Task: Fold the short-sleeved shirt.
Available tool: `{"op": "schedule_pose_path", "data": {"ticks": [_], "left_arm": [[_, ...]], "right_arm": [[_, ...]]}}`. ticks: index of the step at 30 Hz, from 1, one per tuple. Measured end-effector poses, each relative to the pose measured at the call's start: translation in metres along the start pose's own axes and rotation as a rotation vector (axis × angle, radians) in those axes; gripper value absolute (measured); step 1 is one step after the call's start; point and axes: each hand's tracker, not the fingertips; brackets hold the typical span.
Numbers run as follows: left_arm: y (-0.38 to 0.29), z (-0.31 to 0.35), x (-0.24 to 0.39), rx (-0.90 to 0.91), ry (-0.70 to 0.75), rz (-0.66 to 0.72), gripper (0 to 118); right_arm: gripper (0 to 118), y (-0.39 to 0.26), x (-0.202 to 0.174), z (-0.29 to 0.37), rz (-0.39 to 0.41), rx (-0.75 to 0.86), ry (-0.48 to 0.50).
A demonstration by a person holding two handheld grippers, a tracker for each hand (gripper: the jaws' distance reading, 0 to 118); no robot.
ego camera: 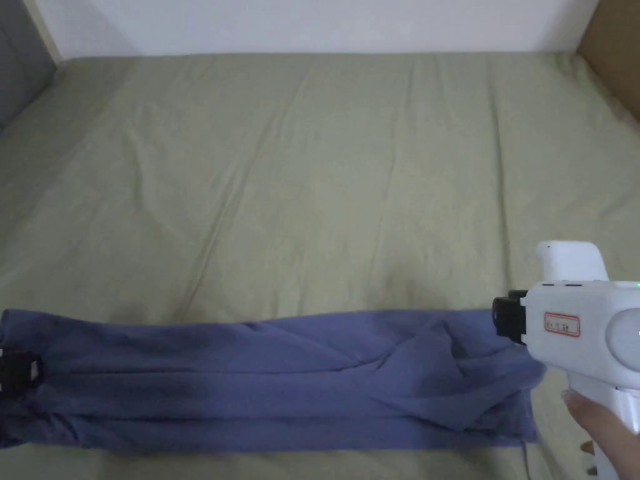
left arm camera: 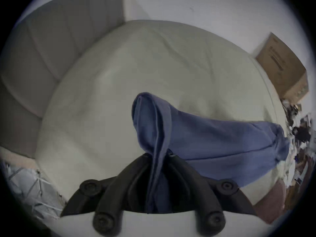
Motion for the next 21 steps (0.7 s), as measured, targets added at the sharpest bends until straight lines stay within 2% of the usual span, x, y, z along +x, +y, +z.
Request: {"op": "schedule_pose_path", "data": {"ticks": [3,7,9,12,16,17,18,19,20,21], "left_arm": [[0.005,0.011,0.026,-0.001,-0.067,0.005,7],[0.009,0.017,0.092,-0.016,-0.269,-0.048,7],[0.009,0.012,0.131,-0.061,-0.377,-0.061,7],[0.006,-0.002,0.183,-0.134,-0.462,-0.099,7],[-0.002,-0.029,0.225,-0.213,-0.564,-0.048,12],[-0.004,-0.035,0.231,-0.239,-0.596,-0.036,20],[-0.007,-0.041,0.235,-0.269,-0.621,-0.018,35],[-0.009,-0.047,0.235,-0.288,-0.653,-0.001,60],[-0.011,-0.050,0.235,-0.304,-0.692,0.020,77],[-0.012,-0.050,0.231,-0.309,-0.737,0.046,89]], "right_arm": [[2,-0.002,0.001,0.003,-0.009,0.004,0.015],[2,-0.004,0.004,0.007,-0.012,0.010,0.028],[2,-0.006,0.007,0.010,-0.018,0.014,0.030],[2,-0.006,0.013,0.011,-0.030,0.008,0.041],[2,-0.008,0.018,0.016,-0.009,0.010,0.019],[2,-0.009,0.020,0.017,-0.011,0.012,0.017],[2,-0.009,0.022,0.018,-0.019,0.013,0.017],[2,-0.009,0.023,0.018,-0.028,0.013,0.021],[2,-0.009,0.024,0.018,-0.035,0.012,0.025],[2,-0.009,0.024,0.018,-0.038,0.013,0.028]]}}
